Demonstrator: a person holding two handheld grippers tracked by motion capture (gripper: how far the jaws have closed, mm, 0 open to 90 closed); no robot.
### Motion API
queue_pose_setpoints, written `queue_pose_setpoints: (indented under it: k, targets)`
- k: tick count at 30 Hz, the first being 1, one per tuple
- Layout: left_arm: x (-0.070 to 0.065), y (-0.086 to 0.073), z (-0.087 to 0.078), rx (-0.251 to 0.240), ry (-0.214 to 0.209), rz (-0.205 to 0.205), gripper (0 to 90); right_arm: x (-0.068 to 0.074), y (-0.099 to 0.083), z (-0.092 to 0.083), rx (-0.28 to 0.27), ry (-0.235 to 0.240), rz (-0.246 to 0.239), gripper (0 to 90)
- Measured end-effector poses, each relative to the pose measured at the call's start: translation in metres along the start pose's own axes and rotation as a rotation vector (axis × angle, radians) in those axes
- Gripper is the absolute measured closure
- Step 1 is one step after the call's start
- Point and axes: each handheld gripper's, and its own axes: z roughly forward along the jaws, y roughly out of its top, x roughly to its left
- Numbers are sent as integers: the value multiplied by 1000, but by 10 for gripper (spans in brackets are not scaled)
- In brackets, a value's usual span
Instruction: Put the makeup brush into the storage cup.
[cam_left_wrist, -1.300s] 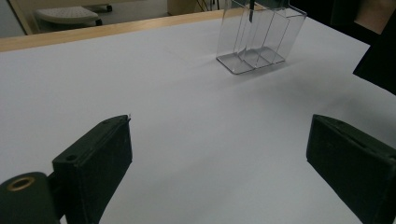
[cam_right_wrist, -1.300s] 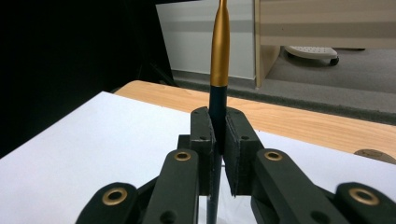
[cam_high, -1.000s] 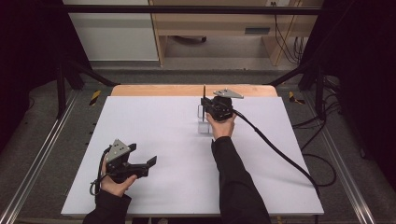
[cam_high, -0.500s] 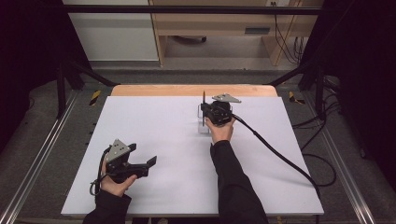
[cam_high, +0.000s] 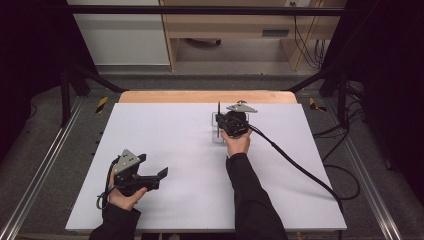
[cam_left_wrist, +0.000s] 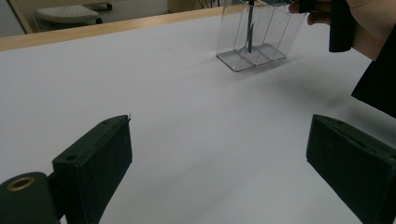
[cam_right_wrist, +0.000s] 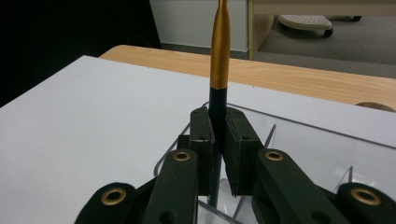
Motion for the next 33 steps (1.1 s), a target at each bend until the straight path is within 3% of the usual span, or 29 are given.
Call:
queue_pose_setpoints:
  k: [9, 12, 22, 33]
  targets:
    - [0, -1, 2, 7, 2, 2, 61, 0, 1, -23, -43, 12, 8, 676]
    - [0, -1, 2, 9, 3, 2, 61, 0, 3, -36, -56, 21, -24, 607]
    - [0, -1, 3, 14, 7, 3, 61, 4, -1, -72, -24, 109, -91, 361]
    - [2, -1, 1, 10, 11, 1, 62, -5, -17, -104, 3, 153, -96, 188]
